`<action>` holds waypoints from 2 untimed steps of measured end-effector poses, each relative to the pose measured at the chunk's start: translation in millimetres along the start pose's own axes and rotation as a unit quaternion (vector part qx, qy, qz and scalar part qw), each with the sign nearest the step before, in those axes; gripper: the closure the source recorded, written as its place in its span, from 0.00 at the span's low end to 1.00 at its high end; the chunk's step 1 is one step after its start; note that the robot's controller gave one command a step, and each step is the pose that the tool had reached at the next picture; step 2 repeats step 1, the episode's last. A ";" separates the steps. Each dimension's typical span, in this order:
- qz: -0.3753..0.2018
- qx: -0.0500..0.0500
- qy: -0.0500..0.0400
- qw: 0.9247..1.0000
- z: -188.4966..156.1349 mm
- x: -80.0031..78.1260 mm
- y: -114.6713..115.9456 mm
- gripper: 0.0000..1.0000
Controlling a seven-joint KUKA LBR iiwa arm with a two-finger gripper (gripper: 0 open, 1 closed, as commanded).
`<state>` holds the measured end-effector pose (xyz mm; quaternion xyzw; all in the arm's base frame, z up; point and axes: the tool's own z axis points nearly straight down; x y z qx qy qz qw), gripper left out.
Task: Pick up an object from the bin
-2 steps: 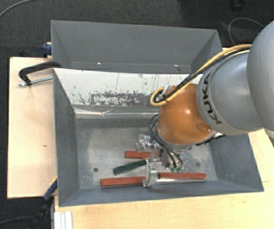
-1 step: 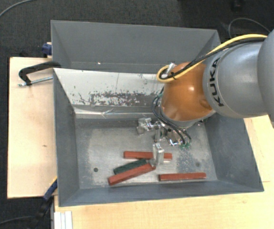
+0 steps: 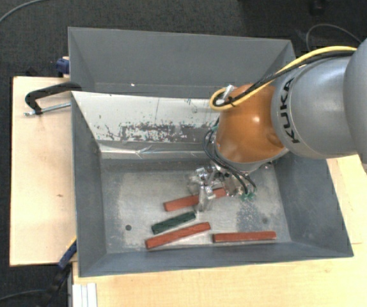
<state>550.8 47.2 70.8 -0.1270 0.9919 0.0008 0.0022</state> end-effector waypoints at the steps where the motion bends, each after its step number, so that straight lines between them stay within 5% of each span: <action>1: -0.151 0.002 -0.004 0.989 -154.2 -11.4 1.7 1.00; 2: -0.151 0.002 -0.004 0.989 -154.2 -11.4 1.7 1.00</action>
Offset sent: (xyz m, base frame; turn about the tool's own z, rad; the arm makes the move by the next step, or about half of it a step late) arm 0.0073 0.0030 0.1496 -0.3036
